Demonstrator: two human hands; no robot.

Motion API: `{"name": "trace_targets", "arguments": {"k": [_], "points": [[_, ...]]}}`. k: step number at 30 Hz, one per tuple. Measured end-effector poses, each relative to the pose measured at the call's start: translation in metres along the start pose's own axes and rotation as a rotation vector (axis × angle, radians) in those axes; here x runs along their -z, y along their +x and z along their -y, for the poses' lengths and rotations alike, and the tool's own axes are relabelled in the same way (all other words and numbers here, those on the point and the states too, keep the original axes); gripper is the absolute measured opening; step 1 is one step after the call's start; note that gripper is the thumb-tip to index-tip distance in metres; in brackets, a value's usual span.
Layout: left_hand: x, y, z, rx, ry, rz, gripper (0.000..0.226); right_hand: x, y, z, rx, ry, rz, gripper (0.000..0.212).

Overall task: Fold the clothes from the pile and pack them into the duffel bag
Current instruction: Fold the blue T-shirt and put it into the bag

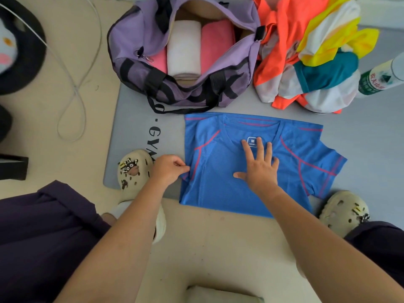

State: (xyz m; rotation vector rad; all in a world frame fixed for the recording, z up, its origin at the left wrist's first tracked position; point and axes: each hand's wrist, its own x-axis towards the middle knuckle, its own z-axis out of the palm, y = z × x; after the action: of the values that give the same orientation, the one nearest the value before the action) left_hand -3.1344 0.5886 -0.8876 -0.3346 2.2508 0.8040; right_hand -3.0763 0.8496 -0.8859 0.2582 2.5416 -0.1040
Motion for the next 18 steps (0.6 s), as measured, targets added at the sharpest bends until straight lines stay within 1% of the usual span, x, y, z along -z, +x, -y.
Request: {"name": "trace_targets", "arguments": {"k": [3, 7, 11, 12, 15, 18], "points": [[0.003, -0.001, 0.007, 0.010, -0.064, -0.021, 0.013, 0.000, 0.000, 0.000, -0.002, 0.001, 0.005, 0.107], [0.016, -0.002, 0.013, 0.082, -0.159, -0.017, 0.017, -0.001, 0.001, 0.000, -0.004, 0.013, 0.007, 0.108], [0.028, -0.003, 0.008, 0.214, -0.389, -0.006, 0.014, -0.003, 0.001, 0.000, -0.003, 0.022, -0.016, 0.107], [0.030, -0.003, 0.006, 0.224, -0.380, 0.006, 0.014, -0.003, 0.001, 0.000, -0.004, 0.018, -0.018, 0.107], [0.031, 0.000, -0.002, 0.194, -0.309, 0.033, 0.030, -0.003, 0.002, 0.000, -0.007, 0.003, -0.023, 0.107], [0.027, 0.005, -0.013, 0.196, -0.392, -0.019, 0.031, -0.004, 0.002, 0.000, -0.009, 0.002, -0.023, 0.108]]}}
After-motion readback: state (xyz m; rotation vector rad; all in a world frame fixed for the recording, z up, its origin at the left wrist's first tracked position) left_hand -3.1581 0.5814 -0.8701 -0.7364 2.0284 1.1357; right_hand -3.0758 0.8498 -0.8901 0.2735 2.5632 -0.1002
